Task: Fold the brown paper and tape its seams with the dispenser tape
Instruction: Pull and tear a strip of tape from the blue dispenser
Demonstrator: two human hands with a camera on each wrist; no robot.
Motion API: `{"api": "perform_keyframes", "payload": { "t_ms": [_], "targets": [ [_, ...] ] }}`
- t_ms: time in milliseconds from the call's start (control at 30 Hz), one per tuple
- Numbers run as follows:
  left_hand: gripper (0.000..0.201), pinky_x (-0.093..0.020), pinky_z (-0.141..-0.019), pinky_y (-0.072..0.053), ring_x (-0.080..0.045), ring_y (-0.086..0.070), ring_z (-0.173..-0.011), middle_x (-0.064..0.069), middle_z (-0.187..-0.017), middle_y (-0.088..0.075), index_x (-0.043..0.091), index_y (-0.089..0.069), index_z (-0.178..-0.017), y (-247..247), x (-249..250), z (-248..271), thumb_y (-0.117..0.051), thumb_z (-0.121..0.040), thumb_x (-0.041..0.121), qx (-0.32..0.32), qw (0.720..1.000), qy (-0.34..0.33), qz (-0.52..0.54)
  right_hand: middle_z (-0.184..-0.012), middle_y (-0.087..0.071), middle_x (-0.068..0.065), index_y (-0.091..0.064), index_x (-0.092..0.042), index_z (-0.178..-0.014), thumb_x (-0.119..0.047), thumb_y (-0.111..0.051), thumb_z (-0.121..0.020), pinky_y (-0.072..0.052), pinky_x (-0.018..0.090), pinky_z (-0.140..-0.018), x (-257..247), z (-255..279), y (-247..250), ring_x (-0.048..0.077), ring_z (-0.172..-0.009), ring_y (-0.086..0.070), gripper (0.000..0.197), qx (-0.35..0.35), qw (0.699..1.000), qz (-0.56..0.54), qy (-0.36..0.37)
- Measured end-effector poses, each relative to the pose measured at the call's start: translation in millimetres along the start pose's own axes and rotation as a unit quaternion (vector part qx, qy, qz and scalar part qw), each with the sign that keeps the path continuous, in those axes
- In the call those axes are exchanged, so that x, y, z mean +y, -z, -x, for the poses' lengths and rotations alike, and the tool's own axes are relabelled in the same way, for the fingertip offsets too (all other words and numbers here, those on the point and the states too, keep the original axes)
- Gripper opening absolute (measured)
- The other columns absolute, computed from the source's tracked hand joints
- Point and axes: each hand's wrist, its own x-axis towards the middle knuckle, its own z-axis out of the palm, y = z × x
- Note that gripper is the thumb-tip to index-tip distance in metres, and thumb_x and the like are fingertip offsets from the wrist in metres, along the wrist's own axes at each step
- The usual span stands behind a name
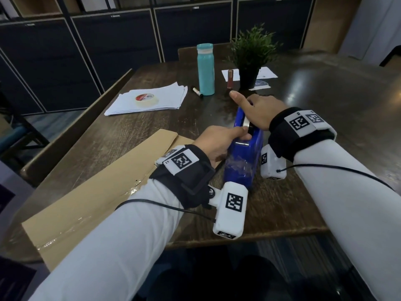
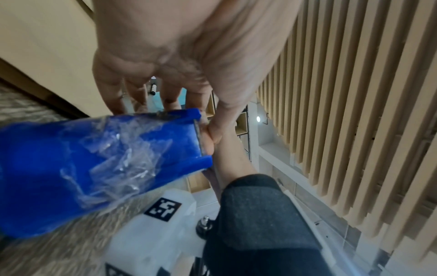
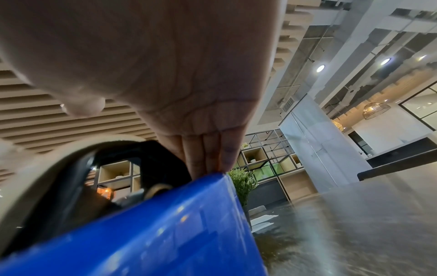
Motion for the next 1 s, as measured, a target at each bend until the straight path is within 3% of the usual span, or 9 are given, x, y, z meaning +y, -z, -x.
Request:
{"api": "perform_keyframes", "payload": {
  "t_ms": [100,233,367,467,600,700,767,900,1000],
  "targets": [
    [0.021,-0.012,-0.036,-0.043,-0.003,-0.064,-0.051,0.004,-0.075,-0.067,0.008,-0.07,-0.098,2,6,3,-0.061,-0.092,0.026,-0.008,1.0,-0.002,-0.011,-0.094,-0.057,0.01,-0.057,-0.009,-0.111,-0.078,-0.004,-0.083,-0.037,0.034,-0.075,0,-1,1,0.025,-0.084,-0.051,0.092,0.007,1.0,0.008,-0.001],
    [0.022,-0.023,-0.056,-0.046,-0.012,-0.059,-0.079,0.005,-0.082,-0.067,0.017,-0.07,-0.077,5,15,1,-0.062,-0.09,0.034,-0.017,0.999,-0.015,-0.045,-0.092,-0.057,0.011,-0.057,-0.01,-0.104,-0.08,-0.006,-0.082,-0.038,0.034,-0.075,0,-3,2,0.025,-0.083,-0.052,0.09,0.004,1.0,0.006,-0.005],
    [0.023,-0.025,-0.058,-0.047,-0.009,-0.062,-0.07,0.006,-0.083,-0.069,0.018,-0.07,-0.075,5,7,5,-0.062,-0.09,0.034,-0.017,0.998,-0.006,-0.058,-0.091,-0.057,0.01,-0.058,-0.01,-0.105,-0.079,-0.007,-0.083,-0.037,0.033,-0.075,0,-3,2,0.025,-0.083,-0.051,0.089,0.004,1.0,0.003,-0.009],
    [0.021,-0.02,-0.054,-0.051,-0.003,-0.064,-0.06,0.009,-0.068,-0.071,0.014,-0.07,-0.077,6,2,7,-0.063,-0.09,0.029,-0.009,0.999,-0.003,-0.041,-0.091,-0.055,0.009,-0.058,-0.009,-0.107,-0.078,-0.008,-0.084,-0.037,0.033,-0.075,-2,-2,2,0.025,-0.083,-0.051,0.088,0.004,1.0,0.006,-0.01],
    [0.018,-0.035,-0.084,-0.045,-0.005,-0.057,-0.079,0.02,-0.055,-0.067,0.016,-0.07,-0.079,7,-4,7,-0.063,-0.089,0.03,-0.009,0.999,-0.004,-0.048,-0.09,-0.056,0.009,-0.058,-0.009,-0.108,-0.077,-0.008,-0.085,-0.036,0.032,-0.073,-2,-1,3,0.025,-0.082,-0.051,0.087,0.0,1.0,0.01,-0.011],
    [0.021,-0.041,-0.094,-0.042,-0.007,-0.056,-0.086,0.02,-0.059,-0.068,0.016,-0.072,-0.076,9,-10,8,-0.063,-0.089,0.03,-0.012,0.999,-0.013,-0.048,-0.091,-0.056,0.009,-0.057,-0.009,-0.11,-0.077,-0.01,-0.085,-0.035,0.032,-0.073,-2,-1,3,0.025,-0.083,-0.051,0.086,-0.002,1.0,0.014,-0.012],
    [0.022,-0.037,-0.089,-0.045,-0.006,-0.057,-0.083,0.019,-0.059,-0.068,0.015,-0.073,-0.077,10,-13,9,-0.063,-0.089,0.031,-0.015,0.999,-0.018,-0.049,-0.093,-0.057,0.01,-0.057,-0.009,-0.11,-0.077,-0.01,-0.086,-0.036,0.033,-0.074,-2,-1,3,0.025,-0.083,-0.05,0.086,-0.001,1.0,0.017,-0.013],
    [0.021,-0.017,-0.047,-0.05,0.007,-0.06,-0.048,0.012,-0.067,-0.068,0.007,-0.072,-0.088,10,-22,10,-0.063,-0.091,0.026,-0.023,0.999,-0.02,-0.027,-0.093,-0.055,0.01,-0.056,-0.009,-0.115,-0.077,-0.009,-0.085,-0.037,0.033,-0.075,-1,-2,2,0.025,-0.085,-0.05,0.088,-0.002,1.0,0.02,-0.015],
    [0.021,-0.01,-0.04,-0.045,0.007,-0.059,-0.045,0.004,-0.075,-0.067,0.005,-0.072,-0.091,11,-27,10,-0.064,-0.09,0.025,-0.021,0.999,-0.021,-0.018,-0.094,-0.057,0.011,-0.056,-0.008,-0.117,-0.078,-0.008,-0.084,-0.038,0.033,-0.076,-1,-4,1,0.025,-0.085,-0.05,0.09,-0.001,1.0,0.023,-0.012]
  ]
}}
